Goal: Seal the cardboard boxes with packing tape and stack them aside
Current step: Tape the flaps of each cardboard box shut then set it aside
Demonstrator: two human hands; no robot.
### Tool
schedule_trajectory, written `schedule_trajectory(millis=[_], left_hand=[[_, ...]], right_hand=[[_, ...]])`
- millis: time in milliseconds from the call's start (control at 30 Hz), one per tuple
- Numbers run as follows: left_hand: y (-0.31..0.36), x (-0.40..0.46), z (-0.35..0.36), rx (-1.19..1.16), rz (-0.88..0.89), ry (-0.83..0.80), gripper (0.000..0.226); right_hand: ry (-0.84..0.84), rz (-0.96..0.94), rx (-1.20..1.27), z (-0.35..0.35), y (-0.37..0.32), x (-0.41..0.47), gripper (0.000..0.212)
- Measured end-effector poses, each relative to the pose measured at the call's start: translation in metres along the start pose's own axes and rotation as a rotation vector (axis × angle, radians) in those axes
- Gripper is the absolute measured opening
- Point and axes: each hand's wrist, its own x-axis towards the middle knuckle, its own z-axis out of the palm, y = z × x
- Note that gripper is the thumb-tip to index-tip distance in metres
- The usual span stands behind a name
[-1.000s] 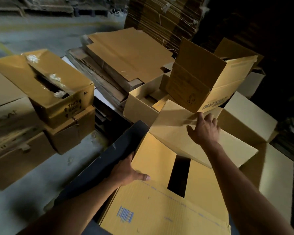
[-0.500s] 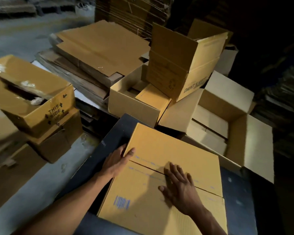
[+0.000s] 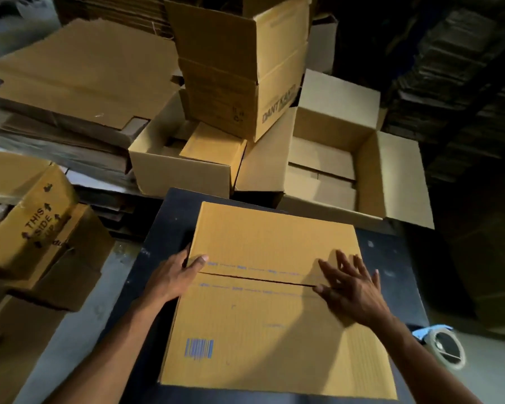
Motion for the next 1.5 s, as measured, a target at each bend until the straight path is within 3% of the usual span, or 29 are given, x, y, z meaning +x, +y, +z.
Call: schedule_trajectory(millis=[67,133,233,367,467,533,600,733,833,900,1000,1133,1367,1433,1500], left_hand=[[0.020,-0.006,0.008,0.146,-0.062,0.015,0.084],[0.046,-0.021,0.021,0.286,-0.087,0.181,0.088],[0.090,-0.048,0.054,0.474,0.191,0.401,0.087],[0.166,-0.062,0.134,0.591,0.520,0.150,0.088],[0.217,-0.055,0.190,0.671,0.556,0.056,0.082],[0.239,-0.052,0.220,0.701,0.523,0.056,0.073],[0.249,-0.049,0.241,0.685,0.514,0.095,0.074],[0.243,-0.050,0.262,0.622,0.583,0.207,0.063],[0.244,-0.050,0.267,0.602,0.592,0.237,0.059],[0.249,-0.052,0.273,0.586,0.588,0.236,0.060],[0.260,-0.053,0.285,0.584,0.559,0.218,0.062],[0.278,-0.055,0.305,0.642,0.550,0.216,0.057],[0.311,-0.065,0.333,0.665,0.577,0.099,0.059],[0.315,-0.074,0.330,0.702,0.622,0.028,0.077],[0.308,-0.083,0.312,0.772,0.673,-0.061,0.101]], right_hand=[[0.025,-0.007,0.043,0.007,0.011,-0.005,0.073],[0.079,-0.009,0.033,0.013,0.013,-0.008,0.077],[0.136,-0.006,0.046,0.018,0.015,-0.009,0.075],[0.251,-0.059,0.289,0.024,0.025,-0.013,0.052],[0.366,0.048,0.732,0.009,0.059,-0.024,0.029],[0.454,0.166,0.720,0.002,0.105,-0.032,0.029],[0.343,0.293,0.546,0.000,0.163,-0.039,0.039],[-0.119,0.343,0.176,0.019,0.281,-0.054,0.064],[-0.273,0.260,0.024,0.035,0.328,-0.058,0.061],[-0.290,0.205,0.010,0.041,0.335,-0.058,0.054],[-0.176,0.183,0.024,0.057,0.344,-0.051,0.034],[-0.045,0.147,0.156,0.063,0.344,-0.055,0.026],[0.442,0.077,0.504,-0.037,0.287,-0.068,0.024],[0.496,0.089,0.762,-0.070,0.255,-0.070,0.031],[0.406,0.056,1.090,-0.089,0.219,-0.069,0.045]])
